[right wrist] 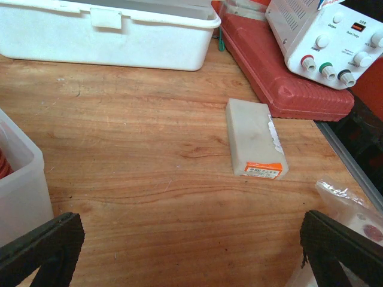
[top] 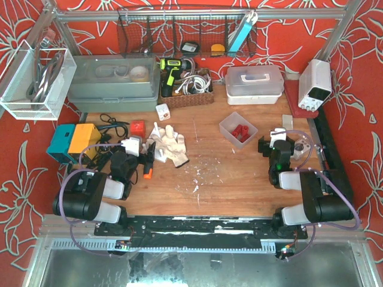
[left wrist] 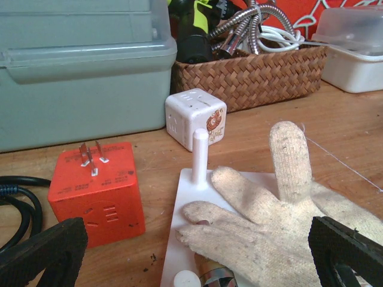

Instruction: Install the large spring

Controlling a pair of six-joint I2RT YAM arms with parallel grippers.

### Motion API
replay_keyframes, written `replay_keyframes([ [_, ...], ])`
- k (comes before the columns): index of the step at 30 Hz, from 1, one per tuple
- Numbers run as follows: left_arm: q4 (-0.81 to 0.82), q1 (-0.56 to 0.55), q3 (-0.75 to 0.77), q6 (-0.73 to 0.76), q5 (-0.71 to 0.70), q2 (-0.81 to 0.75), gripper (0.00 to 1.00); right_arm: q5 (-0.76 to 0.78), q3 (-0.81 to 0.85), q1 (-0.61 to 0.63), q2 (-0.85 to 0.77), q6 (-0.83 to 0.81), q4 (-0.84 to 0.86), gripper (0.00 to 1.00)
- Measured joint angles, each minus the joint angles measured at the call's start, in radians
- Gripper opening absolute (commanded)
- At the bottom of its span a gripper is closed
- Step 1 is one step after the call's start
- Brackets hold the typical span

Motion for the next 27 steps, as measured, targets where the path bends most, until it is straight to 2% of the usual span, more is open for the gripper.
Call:
replay_keyframes([
  [20,0.0,0.0,0.0,0.0,-0.001,0.0,1.0,0.001,0.0,0.0,-0.005,0.0,-0.003,0.99],
  [23,-0.027,0.0,0.0,-0.001,-0.004,-0.036,1.0,0.0,0.003,0.0,-0.101,0.0,-0.1,0.99],
  [27,-0.213,0.0,0.031,-0.023,-0.015,-0.259,1.0,-0.017,0.066,0.0,-0.338,0.012,-0.285,0.99],
])
